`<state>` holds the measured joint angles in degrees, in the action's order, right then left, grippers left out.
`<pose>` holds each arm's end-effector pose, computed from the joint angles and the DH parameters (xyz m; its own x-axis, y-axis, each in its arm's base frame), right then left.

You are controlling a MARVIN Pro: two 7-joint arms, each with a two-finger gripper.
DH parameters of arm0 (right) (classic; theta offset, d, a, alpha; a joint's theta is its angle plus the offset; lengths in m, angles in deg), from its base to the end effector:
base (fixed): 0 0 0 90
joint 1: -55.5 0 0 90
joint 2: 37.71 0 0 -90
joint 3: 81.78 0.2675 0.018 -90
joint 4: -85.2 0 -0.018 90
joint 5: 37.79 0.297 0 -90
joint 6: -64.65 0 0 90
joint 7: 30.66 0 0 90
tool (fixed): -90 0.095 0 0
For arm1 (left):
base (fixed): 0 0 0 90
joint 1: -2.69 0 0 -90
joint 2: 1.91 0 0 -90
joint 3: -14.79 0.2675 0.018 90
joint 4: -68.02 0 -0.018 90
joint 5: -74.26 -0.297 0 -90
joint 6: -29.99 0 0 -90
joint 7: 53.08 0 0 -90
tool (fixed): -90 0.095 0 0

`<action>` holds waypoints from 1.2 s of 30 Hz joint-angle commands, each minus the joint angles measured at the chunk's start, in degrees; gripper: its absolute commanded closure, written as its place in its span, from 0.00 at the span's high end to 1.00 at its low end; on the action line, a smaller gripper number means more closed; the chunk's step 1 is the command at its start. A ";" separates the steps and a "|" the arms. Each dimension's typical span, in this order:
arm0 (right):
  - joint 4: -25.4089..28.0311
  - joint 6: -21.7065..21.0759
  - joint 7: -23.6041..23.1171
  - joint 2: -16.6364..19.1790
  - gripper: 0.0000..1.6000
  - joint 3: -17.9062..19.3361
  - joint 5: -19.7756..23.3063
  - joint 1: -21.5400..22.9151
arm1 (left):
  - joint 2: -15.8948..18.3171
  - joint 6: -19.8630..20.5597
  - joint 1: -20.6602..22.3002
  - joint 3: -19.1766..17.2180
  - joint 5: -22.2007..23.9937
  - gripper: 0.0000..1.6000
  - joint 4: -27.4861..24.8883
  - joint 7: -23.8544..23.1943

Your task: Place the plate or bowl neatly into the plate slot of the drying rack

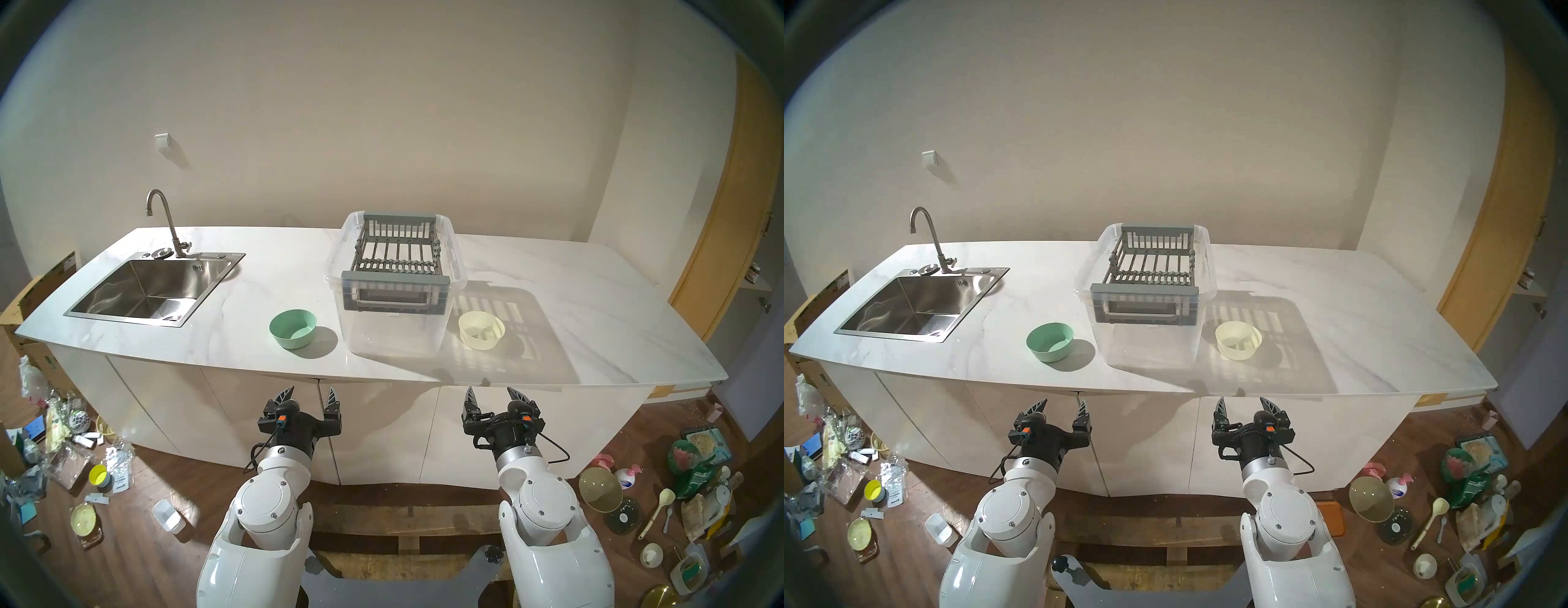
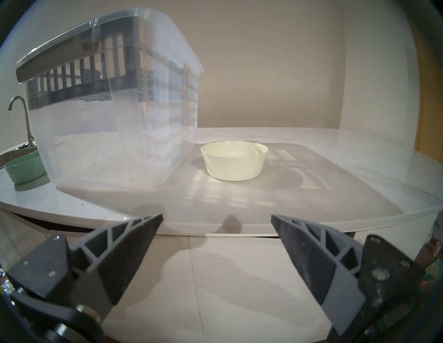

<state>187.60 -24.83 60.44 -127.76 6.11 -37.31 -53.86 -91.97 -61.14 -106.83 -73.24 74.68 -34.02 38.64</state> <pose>0.3151 0.0132 -0.3228 0.1126 -0.0175 0.9935 0.0144 -0.9997 -0.0192 0.3140 -0.0113 -0.3251 0.1110 0.0162 0.9937 -0.0013 -0.9999 0.0164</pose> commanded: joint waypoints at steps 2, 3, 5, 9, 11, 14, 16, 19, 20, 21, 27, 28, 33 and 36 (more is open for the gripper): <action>1.27 0.19 0.01 -0.06 1.00 -0.05 0.04 0.14 | 0.03 -0.14 0.21 0.09 0.06 1.00 -1.35 -0.16; 1.27 0.19 0.01 -0.05 1.00 -0.06 0.04 0.14 | 0.03 -0.14 0.21 0.09 0.06 1.00 -1.35 -0.16; 1.18 0.61 0.02 0.39 1.00 -0.12 -0.52 0.40 | 0.03 -0.15 0.21 0.10 0.06 1.00 -1.34 -0.15; 1.16 0.49 0.36 1.86 1.00 -0.15 -2.17 1.65 | 0.04 -0.17 0.23 0.11 0.06 1.00 -1.31 -0.13; 1.21 0.34 0.10 3.35 1.00 0.12 -2.92 2.93 | 0.04 -0.19 0.24 0.11 0.06 1.00 -1.28 -0.11; 1.06 0.05 0.00 4.72 1.00 0.37 -3.93 4.08 | 0.04 -0.20 0.25 0.12 0.06 1.00 -1.26 -0.10; 0.84 -0.49 -0.35 6.07 1.00 0.58 -4.69 5.15 | 0.05 -0.21 0.26 0.12 0.06 1.00 -1.26 -0.09; 0.44 -0.95 -1.09 8.09 1.00 0.88 -5.23 6.64 | 0.05 -0.21 0.26 0.12 0.06 1.00 -1.25 -0.09; 0.23 -1.21 -1.32 8.95 1.00 0.95 -5.40 7.24 | 0.05 -0.21 0.26 0.12 0.07 1.00 -1.26 -0.09; 0.00 -1.46 -1.40 9.66 1.00 0.94 -5.34 7.78 | 0.06 -0.20 0.25 0.13 0.07 1.00 -1.27 -0.09; -2.50 -3.82 -3.01 14.69 1.00 0.69 -6.02 12.24 | 0.06 -0.18 0.23 0.13 0.08 1.00 -1.30 -0.10; -2.77 -4.25 -3.85 15.95 1.00 0.58 -6.11 13.17 | 0.07 -0.18 0.23 0.13 0.08 1.00 -1.31 -0.10; -3.03 -6.95 -7.44 20.40 1.00 1.31 -5.11 17.14 | 0.07 -0.17 0.23 0.13 0.09 1.00 -1.32 -0.10; -3.49 -8.01 -8.75 22.69 1.00 1.13 -5.11 19.11 | 0.07 -0.16 0.22 0.13 0.09 1.00 -1.33 -0.10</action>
<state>183.39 -30.96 52.89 -105.69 6.98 -42.67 -35.87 -91.93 -61.12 -106.87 -73.23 74.69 -33.87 38.76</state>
